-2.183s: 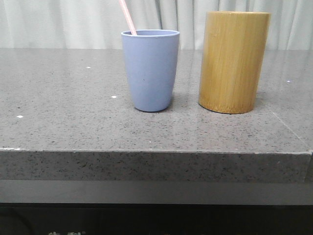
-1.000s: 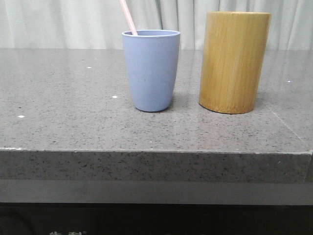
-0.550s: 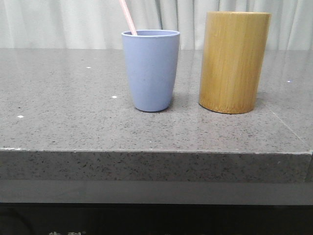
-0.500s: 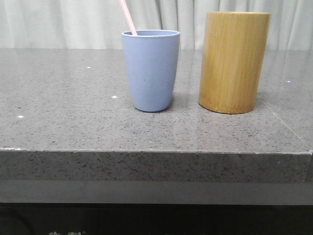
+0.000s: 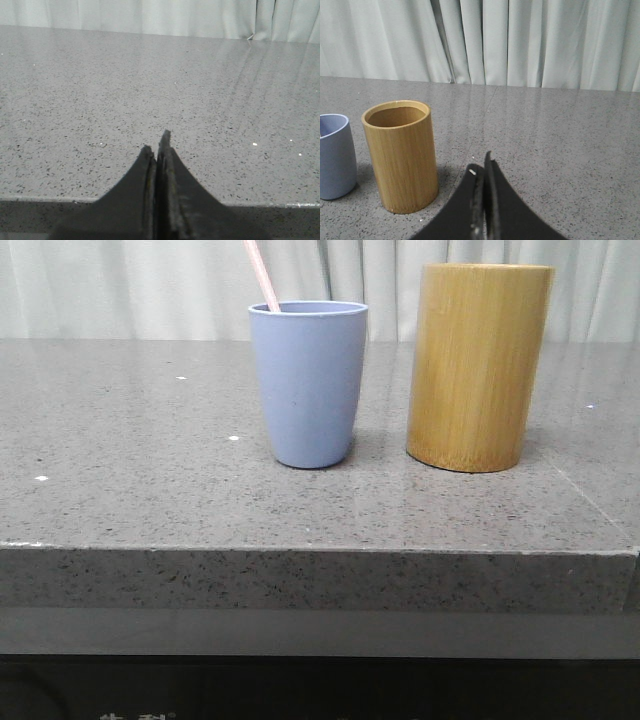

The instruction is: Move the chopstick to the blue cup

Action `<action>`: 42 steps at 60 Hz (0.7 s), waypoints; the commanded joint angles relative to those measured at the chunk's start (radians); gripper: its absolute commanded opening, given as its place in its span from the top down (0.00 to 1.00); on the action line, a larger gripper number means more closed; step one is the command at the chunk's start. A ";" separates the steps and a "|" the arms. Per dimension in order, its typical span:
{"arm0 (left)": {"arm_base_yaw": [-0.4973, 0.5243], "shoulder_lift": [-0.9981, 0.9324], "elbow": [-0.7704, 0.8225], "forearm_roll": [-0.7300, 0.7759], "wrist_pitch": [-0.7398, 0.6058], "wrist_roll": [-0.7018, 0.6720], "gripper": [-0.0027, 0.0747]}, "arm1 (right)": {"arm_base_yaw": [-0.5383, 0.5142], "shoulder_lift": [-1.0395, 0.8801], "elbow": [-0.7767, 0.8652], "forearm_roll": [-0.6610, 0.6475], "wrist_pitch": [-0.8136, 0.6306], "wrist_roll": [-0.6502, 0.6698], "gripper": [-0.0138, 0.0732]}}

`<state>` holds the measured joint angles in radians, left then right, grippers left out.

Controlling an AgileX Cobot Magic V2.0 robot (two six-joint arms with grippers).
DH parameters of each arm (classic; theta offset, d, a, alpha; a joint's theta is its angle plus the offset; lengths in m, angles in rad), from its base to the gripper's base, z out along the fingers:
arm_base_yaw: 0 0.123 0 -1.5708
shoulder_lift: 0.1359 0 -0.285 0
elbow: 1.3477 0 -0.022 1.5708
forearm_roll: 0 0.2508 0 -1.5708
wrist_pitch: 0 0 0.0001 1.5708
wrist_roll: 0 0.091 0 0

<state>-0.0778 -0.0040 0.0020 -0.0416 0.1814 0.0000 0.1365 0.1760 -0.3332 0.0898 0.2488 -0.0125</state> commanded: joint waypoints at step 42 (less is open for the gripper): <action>0.003 -0.025 0.008 -0.011 -0.091 -0.010 0.99 | -0.101 -0.111 0.293 -0.006 -0.213 -0.008 0.98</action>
<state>-0.0778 -0.0040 0.0020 -0.0416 0.1814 0.0000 0.0602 0.0866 -0.0677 0.0898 0.1357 -0.0142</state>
